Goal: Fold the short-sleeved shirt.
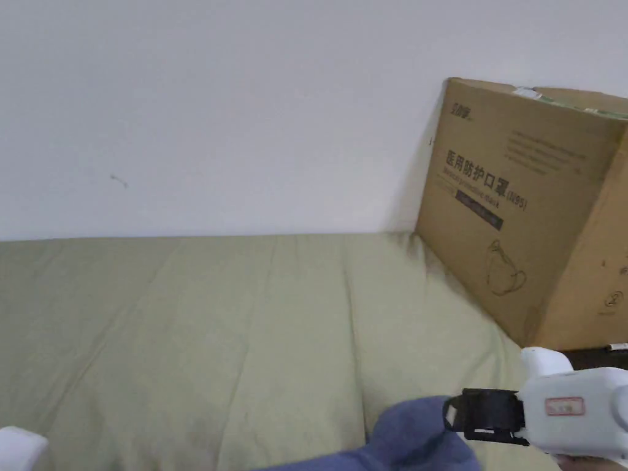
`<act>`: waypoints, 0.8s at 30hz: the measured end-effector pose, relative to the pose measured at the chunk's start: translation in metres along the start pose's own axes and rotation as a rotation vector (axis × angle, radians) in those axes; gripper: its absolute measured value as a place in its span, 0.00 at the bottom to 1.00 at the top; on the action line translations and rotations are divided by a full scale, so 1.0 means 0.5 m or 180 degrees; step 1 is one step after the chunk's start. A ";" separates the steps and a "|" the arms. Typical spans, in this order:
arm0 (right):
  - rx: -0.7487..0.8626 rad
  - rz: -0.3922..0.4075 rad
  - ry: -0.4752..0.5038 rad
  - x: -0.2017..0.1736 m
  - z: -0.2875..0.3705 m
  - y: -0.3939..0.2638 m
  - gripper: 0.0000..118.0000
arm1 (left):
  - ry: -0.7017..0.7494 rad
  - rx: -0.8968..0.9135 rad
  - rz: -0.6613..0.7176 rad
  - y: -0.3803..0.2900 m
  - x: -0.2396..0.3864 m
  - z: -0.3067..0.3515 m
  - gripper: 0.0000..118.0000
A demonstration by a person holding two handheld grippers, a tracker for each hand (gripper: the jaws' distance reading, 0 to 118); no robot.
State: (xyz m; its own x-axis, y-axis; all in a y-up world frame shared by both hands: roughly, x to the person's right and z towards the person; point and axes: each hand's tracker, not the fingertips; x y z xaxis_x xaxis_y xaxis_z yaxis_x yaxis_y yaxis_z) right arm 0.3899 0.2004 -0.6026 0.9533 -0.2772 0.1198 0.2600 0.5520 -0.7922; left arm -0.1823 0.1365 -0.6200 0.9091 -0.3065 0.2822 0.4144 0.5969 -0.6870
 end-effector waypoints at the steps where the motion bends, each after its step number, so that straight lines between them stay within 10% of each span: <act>1: -0.0130 -0.0073 -0.0051 0.014 -0.032 0.011 0.99 | 0.0002 -0.0008 0.0040 -0.003 -0.008 0.004 0.03; 8: -0.0757 -0.0274 -0.0525 0.040 -0.214 0.035 0.99 | -0.0068 -0.0160 0.0165 -0.029 -0.015 0.013 0.03; 17: -0.1036 0.0584 -0.0974 0.008 -0.278 -0.020 0.82 | -0.0136 -0.0271 0.0180 -0.030 -0.009 0.002 0.03; 20: -0.1012 0.0619 -0.0856 -0.014 -0.267 -0.015 0.50 | -0.0154 -0.0276 0.0258 -0.029 -0.013 0.003 0.03; 22: -0.0892 0.0747 -0.0693 -0.032 -0.255 -0.015 0.02 | -0.0176 -0.0284 0.0311 -0.028 -0.015 0.007 0.03; 24: -0.0835 0.0722 -0.0607 -0.040 -0.242 -0.015 0.02 | -0.0194 -0.0280 0.0371 -0.027 -0.017 0.015 0.03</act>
State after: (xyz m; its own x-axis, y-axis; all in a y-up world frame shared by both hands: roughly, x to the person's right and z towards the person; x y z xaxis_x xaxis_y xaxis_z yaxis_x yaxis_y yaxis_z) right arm 0.3505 0.1068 -0.6713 0.9999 -0.0065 0.0135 0.0149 0.3558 -0.9344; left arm -0.1956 0.1365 -0.6081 0.9528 -0.1918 0.2354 0.3032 0.5577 -0.7727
